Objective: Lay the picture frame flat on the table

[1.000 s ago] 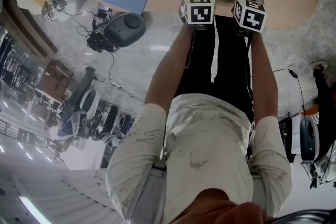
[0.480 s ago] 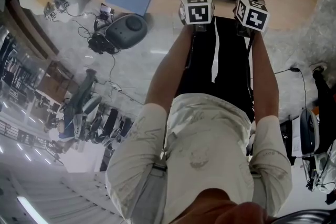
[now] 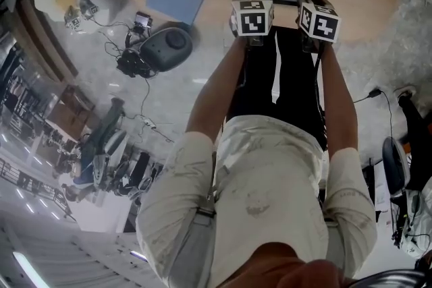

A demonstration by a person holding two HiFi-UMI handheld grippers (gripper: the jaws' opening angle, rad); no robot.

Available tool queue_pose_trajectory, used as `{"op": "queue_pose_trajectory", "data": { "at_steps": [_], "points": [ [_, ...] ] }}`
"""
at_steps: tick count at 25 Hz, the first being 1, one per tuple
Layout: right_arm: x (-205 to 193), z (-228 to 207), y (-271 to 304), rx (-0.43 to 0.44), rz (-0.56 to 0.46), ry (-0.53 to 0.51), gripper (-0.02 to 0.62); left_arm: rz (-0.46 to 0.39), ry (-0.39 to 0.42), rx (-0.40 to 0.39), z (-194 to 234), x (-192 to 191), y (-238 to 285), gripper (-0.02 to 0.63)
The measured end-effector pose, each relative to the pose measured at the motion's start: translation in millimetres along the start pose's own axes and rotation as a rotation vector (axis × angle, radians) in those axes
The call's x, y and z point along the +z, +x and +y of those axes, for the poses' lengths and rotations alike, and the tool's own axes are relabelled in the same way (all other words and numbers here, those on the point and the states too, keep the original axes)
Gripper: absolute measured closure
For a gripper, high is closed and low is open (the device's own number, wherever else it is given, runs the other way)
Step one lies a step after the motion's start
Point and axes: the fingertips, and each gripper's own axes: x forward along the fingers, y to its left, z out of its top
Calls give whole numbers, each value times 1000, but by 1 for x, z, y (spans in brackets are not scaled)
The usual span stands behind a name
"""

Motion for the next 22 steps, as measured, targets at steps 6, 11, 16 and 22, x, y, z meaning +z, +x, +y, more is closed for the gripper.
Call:
{"op": "queue_pose_trajectory", "data": {
  "at_steps": [6,11,16,22],
  "points": [
    [23,4,-46,-21,-57,-7,459,-35,17,-8,-14,14,-43,460],
    [44,8,-82,-21,-121,-12,459,-103,-2,-2,-22,36,-80,460],
    [61,15,-127,-26,-165,-49,459,-180,16,-5,-33,63,-123,460],
    [87,36,-183,-10,-268,-93,460,-290,16,-3,-33,91,-180,462]
  ]
}}
